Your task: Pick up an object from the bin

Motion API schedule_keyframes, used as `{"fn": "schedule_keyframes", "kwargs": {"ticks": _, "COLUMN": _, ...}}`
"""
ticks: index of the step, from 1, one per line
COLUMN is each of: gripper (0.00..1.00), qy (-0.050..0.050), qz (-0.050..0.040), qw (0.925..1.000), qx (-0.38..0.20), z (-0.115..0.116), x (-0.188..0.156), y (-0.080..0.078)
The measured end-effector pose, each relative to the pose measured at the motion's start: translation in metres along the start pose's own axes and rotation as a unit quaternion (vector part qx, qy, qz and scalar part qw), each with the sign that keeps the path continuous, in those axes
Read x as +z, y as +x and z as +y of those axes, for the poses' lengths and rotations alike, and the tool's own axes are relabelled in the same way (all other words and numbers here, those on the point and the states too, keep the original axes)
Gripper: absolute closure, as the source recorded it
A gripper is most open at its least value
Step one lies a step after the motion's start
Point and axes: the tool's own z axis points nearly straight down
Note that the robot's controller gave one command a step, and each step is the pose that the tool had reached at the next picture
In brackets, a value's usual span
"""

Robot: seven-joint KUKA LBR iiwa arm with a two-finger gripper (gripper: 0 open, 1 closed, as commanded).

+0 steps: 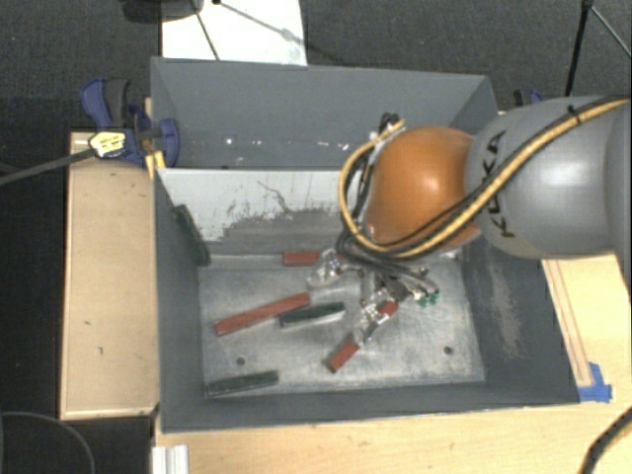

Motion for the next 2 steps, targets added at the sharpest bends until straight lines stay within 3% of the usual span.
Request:
{"fn": "schedule_keyframes", "kwargs": {"ticks": 1, "gripper": 0.0, "qy": 0.0, "qz": -0.0001, "qw": 0.9966, "qx": -0.083, "z": -0.011, "x": 0.039, "y": 0.011}}
{"fn": "schedule_keyframes", "kwargs": {"ticks": 2, "gripper": 1.0, "qy": 0.002, "qz": -0.0006, "qw": 0.9996, "qx": -0.028, "z": -0.007, "x": 0.058, "y": -0.016}}
